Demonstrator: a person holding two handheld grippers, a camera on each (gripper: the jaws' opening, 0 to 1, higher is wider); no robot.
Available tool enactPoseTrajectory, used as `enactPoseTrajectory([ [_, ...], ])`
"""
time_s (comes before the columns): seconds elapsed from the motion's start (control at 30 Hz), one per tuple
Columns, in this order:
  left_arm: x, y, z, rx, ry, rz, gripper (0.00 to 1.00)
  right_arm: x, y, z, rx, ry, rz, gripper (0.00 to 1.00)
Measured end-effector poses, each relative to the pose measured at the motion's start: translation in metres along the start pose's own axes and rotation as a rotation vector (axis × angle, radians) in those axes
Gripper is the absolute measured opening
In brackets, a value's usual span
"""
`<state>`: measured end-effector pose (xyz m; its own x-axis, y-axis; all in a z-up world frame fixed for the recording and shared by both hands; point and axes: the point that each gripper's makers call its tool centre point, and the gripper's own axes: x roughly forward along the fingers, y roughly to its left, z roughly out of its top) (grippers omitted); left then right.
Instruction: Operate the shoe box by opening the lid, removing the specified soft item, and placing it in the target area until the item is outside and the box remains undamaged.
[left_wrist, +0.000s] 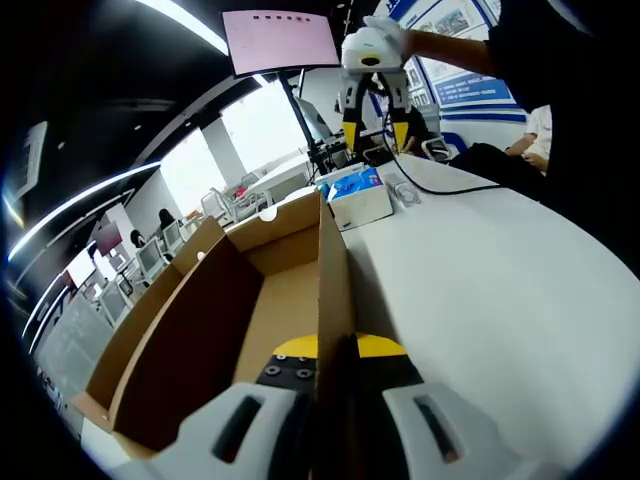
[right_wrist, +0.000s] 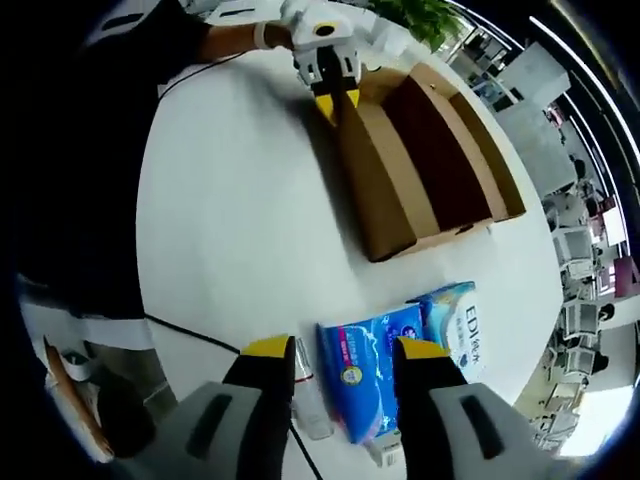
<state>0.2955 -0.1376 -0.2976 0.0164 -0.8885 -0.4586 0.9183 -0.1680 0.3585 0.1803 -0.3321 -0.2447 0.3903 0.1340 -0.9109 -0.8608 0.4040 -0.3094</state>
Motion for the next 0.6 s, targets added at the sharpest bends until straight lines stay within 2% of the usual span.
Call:
enactPoseTrajectory([
  [0.1,0.000,0.000,0.000,0.001,0.000,0.000,0.08,0.001,-0.015,0.017,0.039,-0.050,-0.033,0.40],
  [0.23,0.000,0.000,0.000,0.001,0.000,0.000,0.08,0.000,-0.026,0.031,0.064,-0.079,-0.035,0.42],
  [0.3,0.000,0.000,0.000,0.001,-0.001,0.000,0.08,-0.001,-0.037,0.045,0.119,-0.135,-0.050,0.44],
  [0.43,0.000,0.000,0.000,0.001,-0.001,-0.001,0.08,-0.003,-0.054,0.050,0.146,-0.139,-0.088,0.45],
  [0.6,0.000,0.000,0.000,0.001,-0.001,-0.001,0.08,-0.004,-0.063,0.054,0.200,-0.158,-0.104,0.50],
])
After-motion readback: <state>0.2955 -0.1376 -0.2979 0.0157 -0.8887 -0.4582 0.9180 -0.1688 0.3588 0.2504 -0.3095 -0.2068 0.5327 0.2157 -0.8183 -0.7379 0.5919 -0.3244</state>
